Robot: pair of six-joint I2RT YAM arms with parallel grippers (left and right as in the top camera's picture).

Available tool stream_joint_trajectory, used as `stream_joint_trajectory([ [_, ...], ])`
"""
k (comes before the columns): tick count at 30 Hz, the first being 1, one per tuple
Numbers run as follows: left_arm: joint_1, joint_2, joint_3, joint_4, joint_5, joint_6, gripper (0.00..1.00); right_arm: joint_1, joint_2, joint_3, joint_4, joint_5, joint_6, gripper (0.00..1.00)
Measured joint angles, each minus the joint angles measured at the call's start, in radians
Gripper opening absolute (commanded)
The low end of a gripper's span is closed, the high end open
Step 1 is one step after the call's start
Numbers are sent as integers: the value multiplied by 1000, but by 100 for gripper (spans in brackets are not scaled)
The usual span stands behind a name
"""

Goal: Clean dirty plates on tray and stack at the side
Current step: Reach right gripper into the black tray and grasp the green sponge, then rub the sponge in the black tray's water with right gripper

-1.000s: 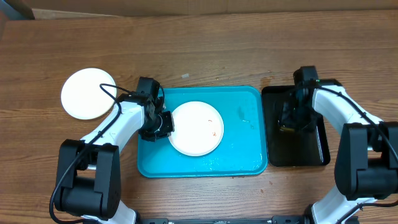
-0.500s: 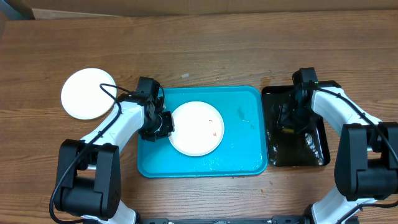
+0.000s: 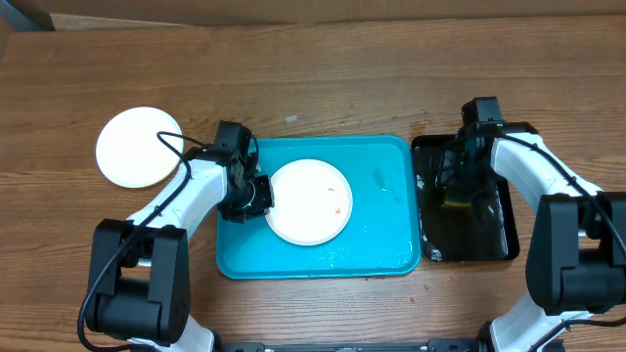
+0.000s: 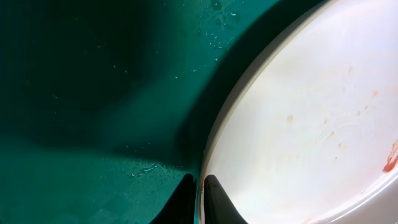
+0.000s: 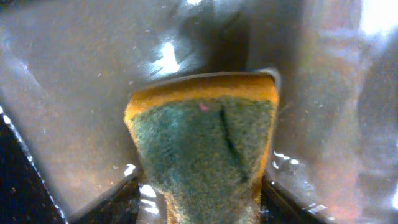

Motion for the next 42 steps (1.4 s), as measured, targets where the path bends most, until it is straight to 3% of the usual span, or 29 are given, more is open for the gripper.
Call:
stream_joint_trajectory([
  [2, 0, 0, 0, -1, 0, 0, 9, 0, 0, 0, 1, -5, 3, 6],
  [3, 0, 0, 0, -2, 0, 0, 9, 0, 0, 0, 0, -7, 0, 19],
  [4, 0, 0, 0, -2, 0, 0, 9, 0, 0, 0, 1, -8, -3, 46],
  [5, 0, 0, 0, -2, 0, 0, 9, 0, 0, 0, 5, -9, -5, 54],
  [13, 0, 0, 0, -2, 0, 0, 10, 0, 0, 1, 98, 20, -34, 58],
  [15, 0, 0, 0, -2, 0, 0, 9, 0, 0, 1, 112, 30, -37, 50],
  [17, 0, 0, 0, -2, 0, 0, 9, 0, 0, 1, 112, 35, -41, 4],
  [19, 0, 0, 0, -2, 0, 0, 10, 0, 0, 1, 113, 37, -40, 4],
  [20, 0, 0, 0, -2, 0, 0, 10, 0, 0, 1, 114, 37, -38, 7],
  [21, 0, 0, 0, -2, 0, 0, 10, 0, 0, 1, 114, 38, -37, 36],
  [22, 0, 0, 0, -2, 0, 0, 10, 0, 0, 1, 115, 37, -37, 49],
  [23, 0, 0, 0, -2, 0, 0, 10, 0, 0, 1, 120, 38, -39, 55],
  [28, 0, 0, 0, -3, 0, 0, 12, 0, 0, 1, 158, 38, -40, 57],
  [30, 0, 0, 0, -3, 0, 0, 13, 0, 0, 1, 165, 38, -41, 52],
  [32, 0, 0, 0, -5, 0, 0, 13, 0, 0, 1, 164, 39, -42, 29],
  [34, 0, 0, 0, -5, 0, 0, 14, 0, 0, 1, 164, 41, -45, 20],
  [39, 0, 0, 0, -6, 0, 0, 14, 0, 0, 1, 163, 44, -43, 6],
  [42, 0, 0, 0, -6, 0, 0, 15, 0, 0, 1, 164, 45, -42, 6],
])
